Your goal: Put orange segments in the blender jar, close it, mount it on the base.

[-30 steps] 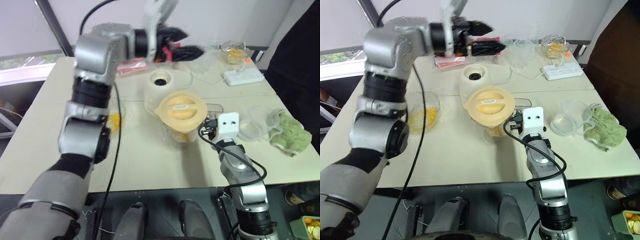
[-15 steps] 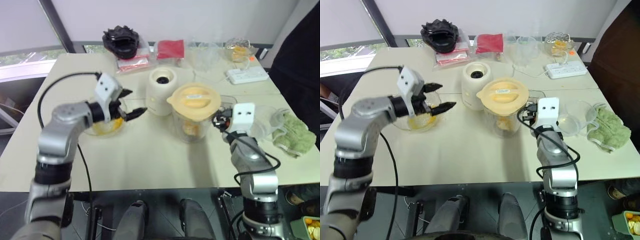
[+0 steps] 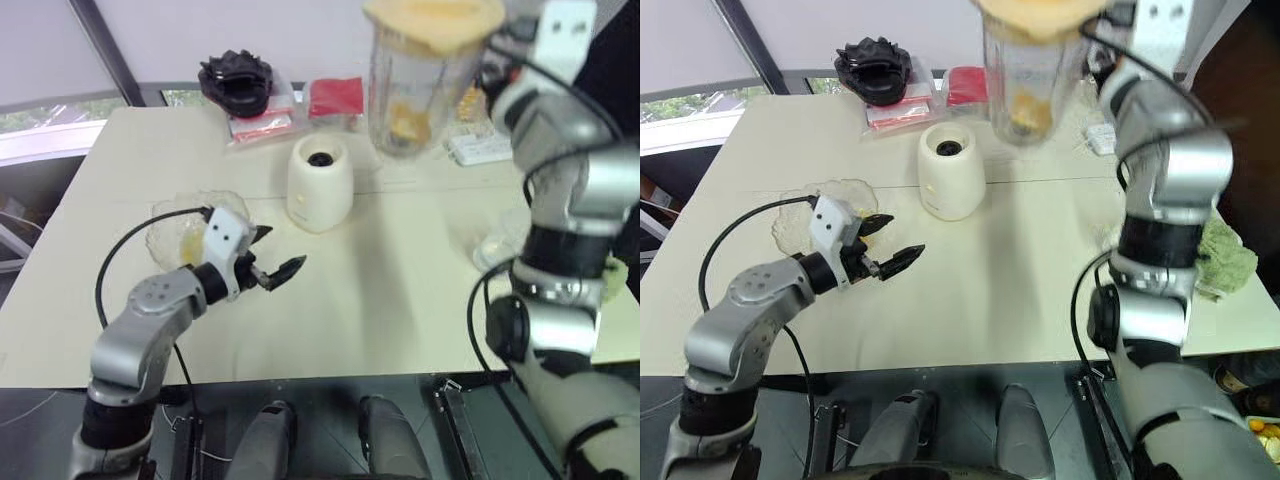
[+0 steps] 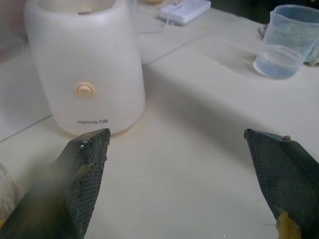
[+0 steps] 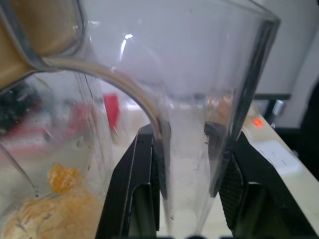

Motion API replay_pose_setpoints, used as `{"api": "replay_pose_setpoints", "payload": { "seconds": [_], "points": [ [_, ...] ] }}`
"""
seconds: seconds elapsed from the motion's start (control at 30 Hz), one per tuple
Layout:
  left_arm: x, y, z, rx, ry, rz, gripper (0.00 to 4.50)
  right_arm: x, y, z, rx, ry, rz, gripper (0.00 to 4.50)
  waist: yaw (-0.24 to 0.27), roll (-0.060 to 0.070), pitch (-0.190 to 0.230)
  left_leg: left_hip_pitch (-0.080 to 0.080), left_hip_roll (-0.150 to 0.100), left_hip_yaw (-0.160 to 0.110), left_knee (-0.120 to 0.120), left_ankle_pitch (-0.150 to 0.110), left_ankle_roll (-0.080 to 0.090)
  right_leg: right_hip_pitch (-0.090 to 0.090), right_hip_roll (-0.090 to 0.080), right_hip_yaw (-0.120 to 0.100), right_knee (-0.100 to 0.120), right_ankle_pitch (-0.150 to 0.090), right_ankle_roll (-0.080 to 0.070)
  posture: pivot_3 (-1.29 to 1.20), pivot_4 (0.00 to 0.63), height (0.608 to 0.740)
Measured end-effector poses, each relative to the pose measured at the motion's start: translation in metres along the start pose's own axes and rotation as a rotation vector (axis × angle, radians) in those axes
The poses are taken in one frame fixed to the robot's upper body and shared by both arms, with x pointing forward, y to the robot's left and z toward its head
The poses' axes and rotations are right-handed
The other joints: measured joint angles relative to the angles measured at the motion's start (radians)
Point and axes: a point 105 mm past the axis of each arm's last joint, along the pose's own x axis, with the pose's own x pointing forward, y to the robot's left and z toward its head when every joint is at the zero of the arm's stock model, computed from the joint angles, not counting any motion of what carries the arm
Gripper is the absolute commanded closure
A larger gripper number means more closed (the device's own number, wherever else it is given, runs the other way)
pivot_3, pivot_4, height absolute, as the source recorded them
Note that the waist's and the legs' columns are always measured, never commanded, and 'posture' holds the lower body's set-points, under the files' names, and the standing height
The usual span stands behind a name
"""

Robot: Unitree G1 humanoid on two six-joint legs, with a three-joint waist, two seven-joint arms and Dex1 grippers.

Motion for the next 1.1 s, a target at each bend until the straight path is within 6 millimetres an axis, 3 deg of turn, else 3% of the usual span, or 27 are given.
{"api": "replay_pose_setpoints", "payload": {
  "seconds": [0.1,0.2,0.43,0.8,1.1],
  "points": [
    [0.0,0.001,-0.001,-0.02,-0.031,0.047,0.02,0.017,0.029,0.005,0.009,0.0,0.059,3.56,0.0,0.0,0.0,0.0,0.0,0.0,0.0,0.0,0.0,0.0,0.0,0.0,0.0,0.0,0.0,0.0,0.15,0.74],
    [-0.002,0.004,0.0,-0.008,-0.041,0.086,0.02,0.029,0.055,-0.007,0.023,0.044,0.098,3.56,0.001,0.0,0.0,0.0,0.0,0.0,0.0,0.0,0.0,0.0,0.0,0.0,-0.001,0.0,0.0,0.0,0.15,0.74],
    [-0.008,0.006,-0.005,-0.009,-0.035,0.147,0.02,0.044,0.088,-0.026,0.044,0.076,0.122,3.56,0.005,0.0,0.0,-0.003,0.0,0.0,-0.001,0.0,0.0,-0.003,0.0,0.0,-0.001,0.0,0.0,0.0,0.15,0.74],
    [-0.013,0.004,0.0,0.015,-0.047,0.182,0.02,0.049,0.092,-0.036,0.042,0.066,0.119,3.56,0.001,0.0,0.0,-0.004,0.0,-0.001,-0.001,0.0,0.0,-0.003,0.0,0.0,-0.001,0.0,0.0,0.0,0.15,0.74],
    [-0.014,0.006,0.0,0.033,-0.037,0.181,0.02,0.032,0.089,-0.035,0.027,0.068,0.119,3.56,-0.009,0.0,0.0,-0.004,0.0,-0.001,-0.001,0.0,0.0,-0.004,0.0,0.0,0.0,0.0,0.0,0.0,0.15,0.74]
  ]
}}
